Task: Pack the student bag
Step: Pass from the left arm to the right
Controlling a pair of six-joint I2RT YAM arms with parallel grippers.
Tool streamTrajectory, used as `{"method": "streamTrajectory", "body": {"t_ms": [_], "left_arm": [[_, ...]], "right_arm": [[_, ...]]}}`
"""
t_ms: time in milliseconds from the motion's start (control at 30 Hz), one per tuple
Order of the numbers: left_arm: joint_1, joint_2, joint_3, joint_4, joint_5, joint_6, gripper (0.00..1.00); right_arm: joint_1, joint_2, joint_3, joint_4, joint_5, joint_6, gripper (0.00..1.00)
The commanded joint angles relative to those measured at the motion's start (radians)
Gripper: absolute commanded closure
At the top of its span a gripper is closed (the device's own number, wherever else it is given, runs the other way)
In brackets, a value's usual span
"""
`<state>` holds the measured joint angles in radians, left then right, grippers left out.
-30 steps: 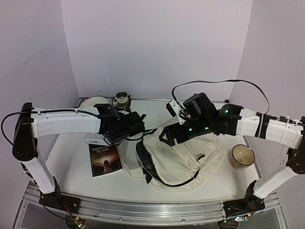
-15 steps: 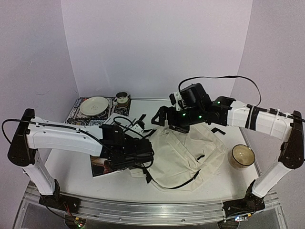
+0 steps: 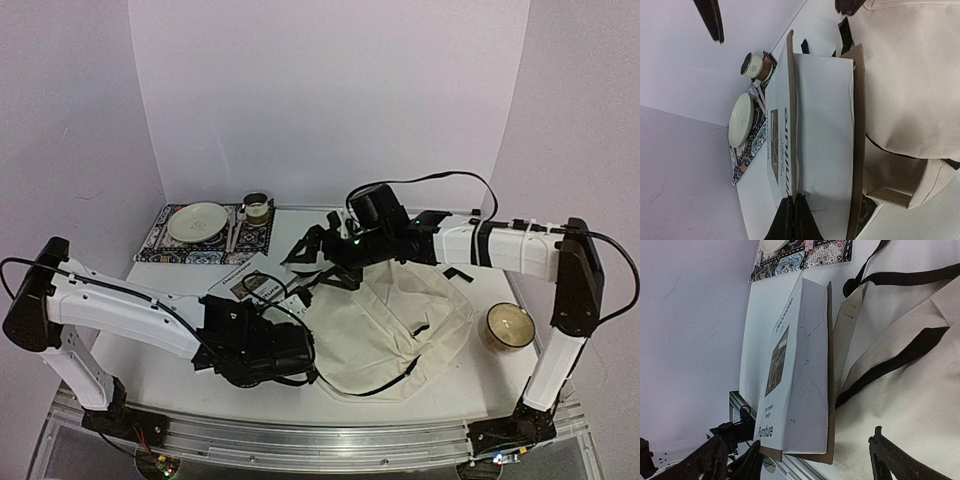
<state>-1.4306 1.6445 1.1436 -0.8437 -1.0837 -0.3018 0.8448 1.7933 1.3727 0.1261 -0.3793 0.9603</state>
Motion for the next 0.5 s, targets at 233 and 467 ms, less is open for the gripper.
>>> {"method": "streamTrajectory", "body": {"t_ms": [233, 467], "left_arm": [[-0.034, -0.148, -0.100, 0.359, -0.010, 0.352, 1.00], [-0.054, -0.197, -0.166, 0.526, 0.003, 0.546, 1.00]], "right_arm": [[0.004, 0.112, 0.076, 0.089, -0.127, 0.094, 0.02], [0.003, 0.148, 0.093, 0.116, -0.201, 0.116, 0.04]]}}
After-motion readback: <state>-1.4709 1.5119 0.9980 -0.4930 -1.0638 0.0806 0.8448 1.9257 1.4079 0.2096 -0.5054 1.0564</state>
